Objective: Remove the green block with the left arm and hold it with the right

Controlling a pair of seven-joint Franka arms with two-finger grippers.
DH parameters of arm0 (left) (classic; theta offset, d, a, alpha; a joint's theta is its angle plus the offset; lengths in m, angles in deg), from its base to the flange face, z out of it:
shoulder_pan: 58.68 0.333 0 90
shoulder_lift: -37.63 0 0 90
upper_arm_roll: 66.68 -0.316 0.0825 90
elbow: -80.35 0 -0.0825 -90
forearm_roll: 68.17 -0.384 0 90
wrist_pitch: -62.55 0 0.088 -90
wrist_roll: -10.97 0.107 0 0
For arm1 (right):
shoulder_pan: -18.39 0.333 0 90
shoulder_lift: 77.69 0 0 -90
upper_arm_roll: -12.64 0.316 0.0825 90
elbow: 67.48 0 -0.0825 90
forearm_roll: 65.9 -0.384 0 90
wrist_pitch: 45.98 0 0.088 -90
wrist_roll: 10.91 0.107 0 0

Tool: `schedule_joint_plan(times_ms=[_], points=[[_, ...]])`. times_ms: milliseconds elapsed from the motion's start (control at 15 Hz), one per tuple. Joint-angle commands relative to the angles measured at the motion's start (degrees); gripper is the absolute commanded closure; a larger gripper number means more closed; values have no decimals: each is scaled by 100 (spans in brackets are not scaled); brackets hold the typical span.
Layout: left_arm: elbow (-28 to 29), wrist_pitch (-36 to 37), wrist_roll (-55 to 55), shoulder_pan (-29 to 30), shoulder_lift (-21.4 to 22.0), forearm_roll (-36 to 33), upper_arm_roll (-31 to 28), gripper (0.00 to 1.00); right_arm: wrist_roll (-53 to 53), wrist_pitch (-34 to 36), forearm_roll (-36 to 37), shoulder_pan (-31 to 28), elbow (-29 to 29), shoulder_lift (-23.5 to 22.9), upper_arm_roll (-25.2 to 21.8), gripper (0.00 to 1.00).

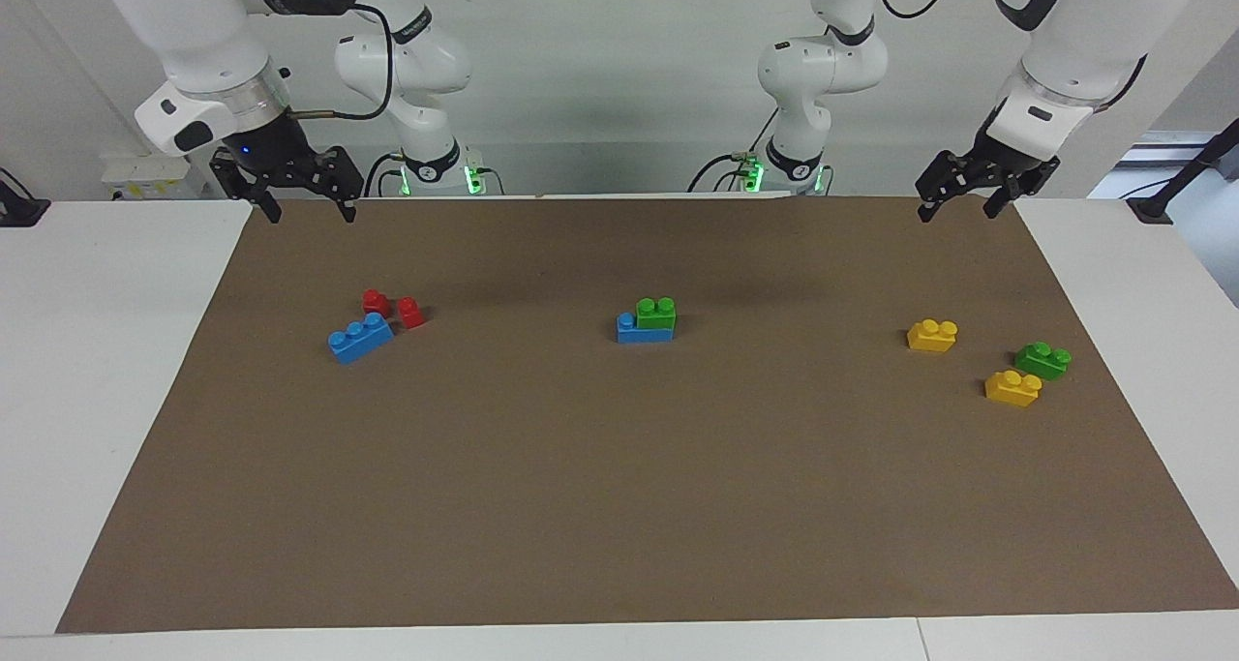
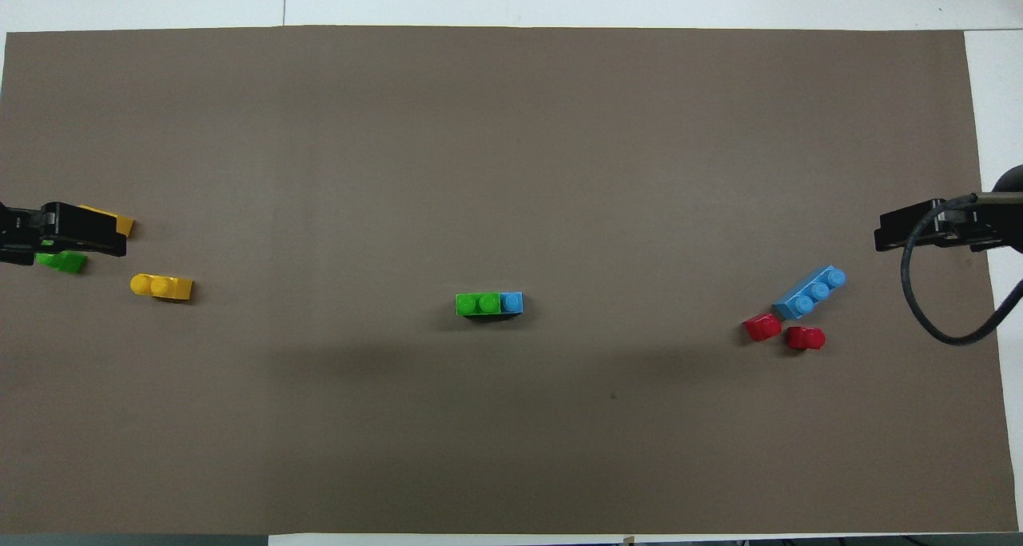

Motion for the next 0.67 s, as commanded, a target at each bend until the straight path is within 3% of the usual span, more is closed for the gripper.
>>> schedule_joint_plan(times_ms=[0,400,600], points=[[-72,47,120,80,-36,120,21,0,-186,39,23,-57,74,-39,22,0],[-81,47,120,80,-36,120,21,0,-290,-145,32,-110,65,-39,-22,0],[-81,55,111,71,-36,120,21,0,583,-452,23,-66,-84,-22,4,1]])
